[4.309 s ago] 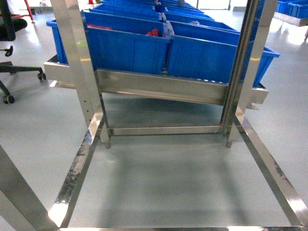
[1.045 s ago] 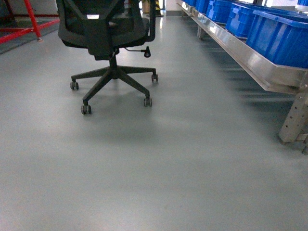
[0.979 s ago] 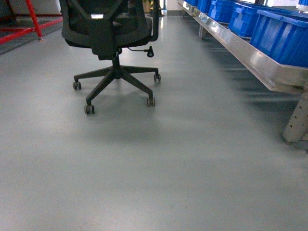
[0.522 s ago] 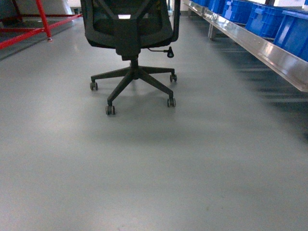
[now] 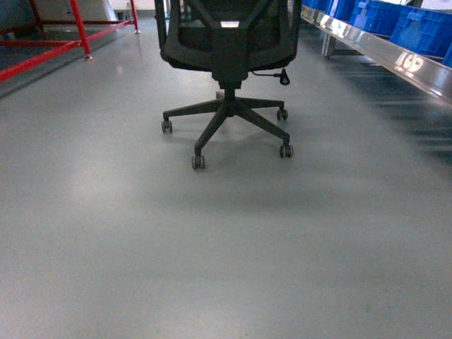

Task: Pick capacitor and pack into box

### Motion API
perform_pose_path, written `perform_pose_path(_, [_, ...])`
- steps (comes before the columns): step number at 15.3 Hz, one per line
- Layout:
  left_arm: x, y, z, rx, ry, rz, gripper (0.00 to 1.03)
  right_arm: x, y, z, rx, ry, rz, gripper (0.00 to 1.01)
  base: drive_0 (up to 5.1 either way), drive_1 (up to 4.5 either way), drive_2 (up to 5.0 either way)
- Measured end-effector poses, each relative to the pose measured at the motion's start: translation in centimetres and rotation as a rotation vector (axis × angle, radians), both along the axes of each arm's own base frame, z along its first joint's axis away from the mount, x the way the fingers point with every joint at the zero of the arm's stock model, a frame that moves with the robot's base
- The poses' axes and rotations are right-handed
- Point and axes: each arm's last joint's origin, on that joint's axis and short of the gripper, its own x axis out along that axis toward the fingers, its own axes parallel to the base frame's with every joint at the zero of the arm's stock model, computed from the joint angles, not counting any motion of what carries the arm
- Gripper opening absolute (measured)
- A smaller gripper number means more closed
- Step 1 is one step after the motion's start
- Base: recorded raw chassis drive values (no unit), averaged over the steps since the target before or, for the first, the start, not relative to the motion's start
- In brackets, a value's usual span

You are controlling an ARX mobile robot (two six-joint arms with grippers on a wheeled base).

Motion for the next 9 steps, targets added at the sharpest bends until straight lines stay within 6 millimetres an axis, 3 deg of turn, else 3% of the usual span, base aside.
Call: perform_pose_path(9, [0.00, 0.01, 0.00, 0.000, 0.000, 0.002, 0.44, 0.00, 0.00, 0.01, 0.000, -0.001, 0.000, 0.98, -5.0, 2.41, 2.4])
